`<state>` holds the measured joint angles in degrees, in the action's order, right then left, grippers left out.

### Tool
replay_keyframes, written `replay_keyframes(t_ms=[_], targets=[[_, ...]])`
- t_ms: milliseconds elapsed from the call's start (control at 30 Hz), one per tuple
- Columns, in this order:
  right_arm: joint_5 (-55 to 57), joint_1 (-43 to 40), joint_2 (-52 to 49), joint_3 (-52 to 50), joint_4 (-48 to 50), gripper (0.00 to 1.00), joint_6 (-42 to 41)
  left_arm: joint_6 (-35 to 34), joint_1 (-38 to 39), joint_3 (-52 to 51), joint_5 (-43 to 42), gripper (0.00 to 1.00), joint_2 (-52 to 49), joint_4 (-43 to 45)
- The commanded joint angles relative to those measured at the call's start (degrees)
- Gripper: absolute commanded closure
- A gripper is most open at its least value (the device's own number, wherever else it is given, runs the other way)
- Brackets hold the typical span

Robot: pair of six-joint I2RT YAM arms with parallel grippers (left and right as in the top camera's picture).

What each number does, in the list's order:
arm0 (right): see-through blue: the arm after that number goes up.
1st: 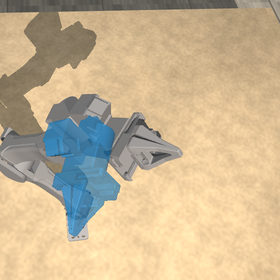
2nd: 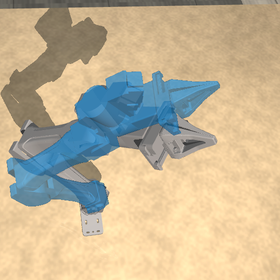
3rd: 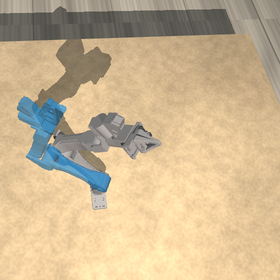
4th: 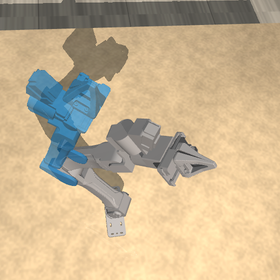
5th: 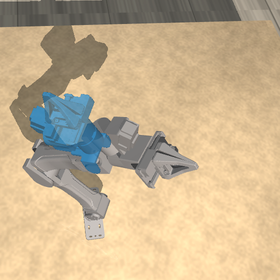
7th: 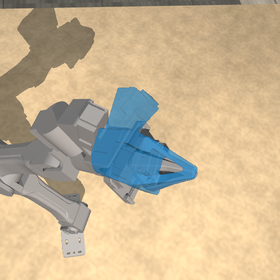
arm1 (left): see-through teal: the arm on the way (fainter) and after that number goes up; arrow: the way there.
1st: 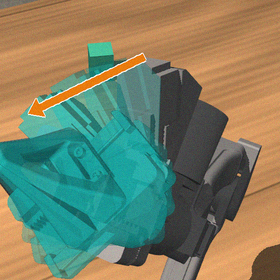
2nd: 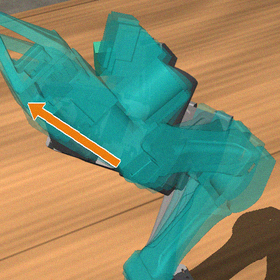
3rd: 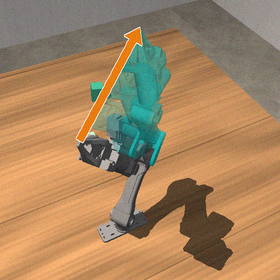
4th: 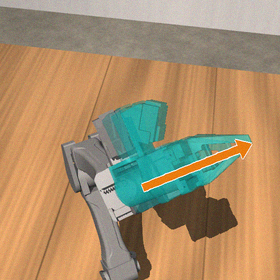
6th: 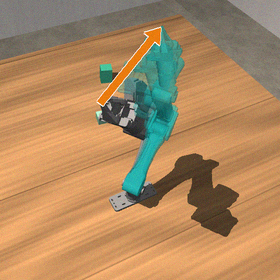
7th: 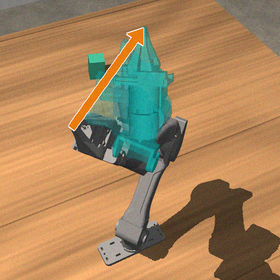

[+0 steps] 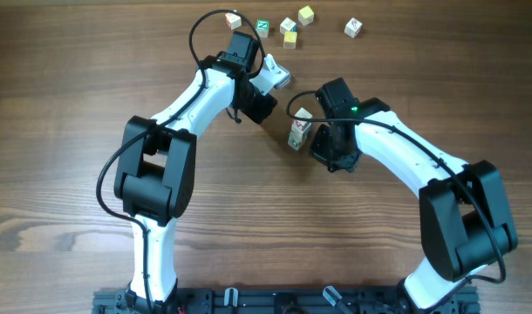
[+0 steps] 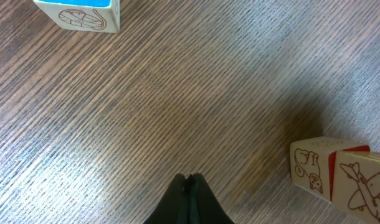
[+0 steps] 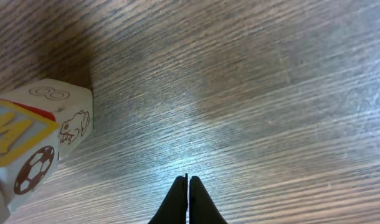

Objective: Form a tower

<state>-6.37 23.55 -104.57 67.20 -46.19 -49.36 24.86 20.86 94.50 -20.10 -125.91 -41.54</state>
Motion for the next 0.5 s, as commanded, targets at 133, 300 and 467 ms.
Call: replay_keyframes(t_ms=[133, 300, 467], targets=[[6.6, 4.8, 6.2, -0.2, 0.4, 0.96, 3.5, 1.7, -2.5, -0.1, -3.9, 0.96, -0.6, -1.2], [8.1, 6.1, 15.0, -0.2, -5.7, 0.96, -2.6, 1.7, -3.2, -0.1, -13.4, 0.96, -0.6, -2.9], [12.8, 6.0, 34.7, -0.2, -9.0, 0.96, -3.3, -4.6, -3.3, -0.1, -19.9, 0.96, -1.8, -1.8]])
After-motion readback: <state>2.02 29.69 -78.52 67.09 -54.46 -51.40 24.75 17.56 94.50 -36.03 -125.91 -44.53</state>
